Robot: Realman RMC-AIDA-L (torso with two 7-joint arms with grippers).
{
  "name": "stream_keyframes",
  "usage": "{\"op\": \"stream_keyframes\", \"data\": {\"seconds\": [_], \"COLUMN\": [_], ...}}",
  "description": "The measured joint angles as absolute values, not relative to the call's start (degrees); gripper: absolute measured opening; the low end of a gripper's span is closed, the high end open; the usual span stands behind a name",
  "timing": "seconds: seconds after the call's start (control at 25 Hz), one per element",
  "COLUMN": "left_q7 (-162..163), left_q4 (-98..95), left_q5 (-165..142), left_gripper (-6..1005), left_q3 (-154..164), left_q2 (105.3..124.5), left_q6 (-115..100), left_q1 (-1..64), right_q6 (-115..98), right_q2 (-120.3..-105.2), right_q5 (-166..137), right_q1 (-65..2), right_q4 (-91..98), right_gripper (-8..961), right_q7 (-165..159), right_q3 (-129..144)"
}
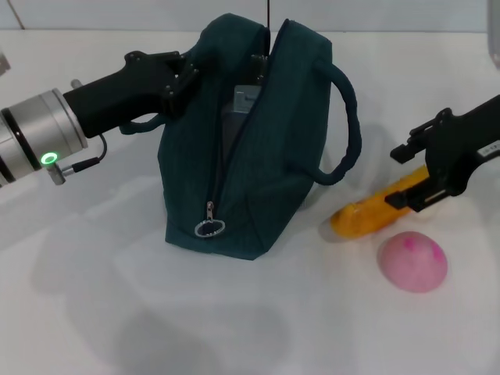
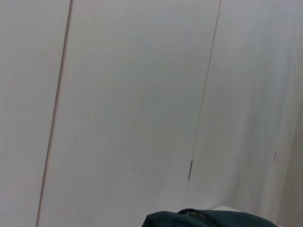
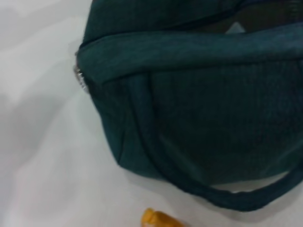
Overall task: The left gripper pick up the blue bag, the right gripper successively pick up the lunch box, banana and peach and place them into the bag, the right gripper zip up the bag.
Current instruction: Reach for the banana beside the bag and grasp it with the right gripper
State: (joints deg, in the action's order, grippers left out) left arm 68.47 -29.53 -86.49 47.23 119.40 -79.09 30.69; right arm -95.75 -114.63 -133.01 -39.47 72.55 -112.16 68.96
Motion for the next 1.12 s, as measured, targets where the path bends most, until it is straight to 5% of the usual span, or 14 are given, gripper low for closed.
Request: {"op": "stream_keyframes", "data": {"seconds": [0.64, 1.12], "left_q7": [68.8, 68.8], "left_q4": [-29.4, -29.4], "left_q5": [-86.6, -86.7], "left_gripper": [38, 39], "left_q3": [47.2, 47.3], "left_q2": [119.45, 119.44], "left_q6": [-78.5, -78.4], "left_q1": [30.2, 30.7], "right_q6": [-89.1, -82.8], "right_q2": [-115.73, -115.94], "right_q5": [-131.6, -129.3], "right_q1": [-38.9, -44.5], "right_q4": [69.5, 57.8], "right_gripper": [640, 613], "right_q7": [-104.5, -102.5], "right_q3": [78.4, 83.4]}}
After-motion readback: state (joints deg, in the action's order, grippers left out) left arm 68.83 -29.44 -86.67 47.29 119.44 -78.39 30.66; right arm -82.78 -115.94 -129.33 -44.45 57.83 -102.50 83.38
